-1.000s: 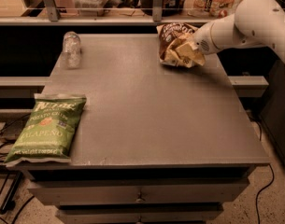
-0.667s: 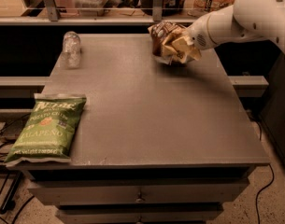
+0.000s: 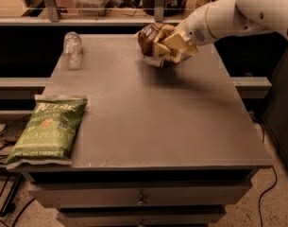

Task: Move brown chip bag near green jalapeno chip bag

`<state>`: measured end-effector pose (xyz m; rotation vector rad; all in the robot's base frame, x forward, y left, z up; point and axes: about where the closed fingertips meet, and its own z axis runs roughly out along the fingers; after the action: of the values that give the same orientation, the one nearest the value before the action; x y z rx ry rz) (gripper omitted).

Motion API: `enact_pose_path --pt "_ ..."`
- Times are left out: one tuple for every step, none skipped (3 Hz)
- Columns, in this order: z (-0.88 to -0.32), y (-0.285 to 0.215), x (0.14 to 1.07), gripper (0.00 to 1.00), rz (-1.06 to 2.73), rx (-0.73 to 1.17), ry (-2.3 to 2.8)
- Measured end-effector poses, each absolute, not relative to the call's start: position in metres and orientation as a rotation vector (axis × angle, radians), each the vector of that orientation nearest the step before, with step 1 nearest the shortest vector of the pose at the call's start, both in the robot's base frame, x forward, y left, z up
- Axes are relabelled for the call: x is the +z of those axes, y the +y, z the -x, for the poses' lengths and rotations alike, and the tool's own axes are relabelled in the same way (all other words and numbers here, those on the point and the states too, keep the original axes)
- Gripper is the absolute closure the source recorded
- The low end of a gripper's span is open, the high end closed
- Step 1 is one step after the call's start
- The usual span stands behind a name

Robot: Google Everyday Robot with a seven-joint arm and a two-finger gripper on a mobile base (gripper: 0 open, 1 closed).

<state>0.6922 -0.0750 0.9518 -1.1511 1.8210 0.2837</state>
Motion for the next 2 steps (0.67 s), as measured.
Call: enact_pose_path --pt "-0.668 -0.044 0.941 1.0 1.26 0.317 1.803" --pt "-0.63 -0.011 0.935 1.0 1.358 0.376 1.75"
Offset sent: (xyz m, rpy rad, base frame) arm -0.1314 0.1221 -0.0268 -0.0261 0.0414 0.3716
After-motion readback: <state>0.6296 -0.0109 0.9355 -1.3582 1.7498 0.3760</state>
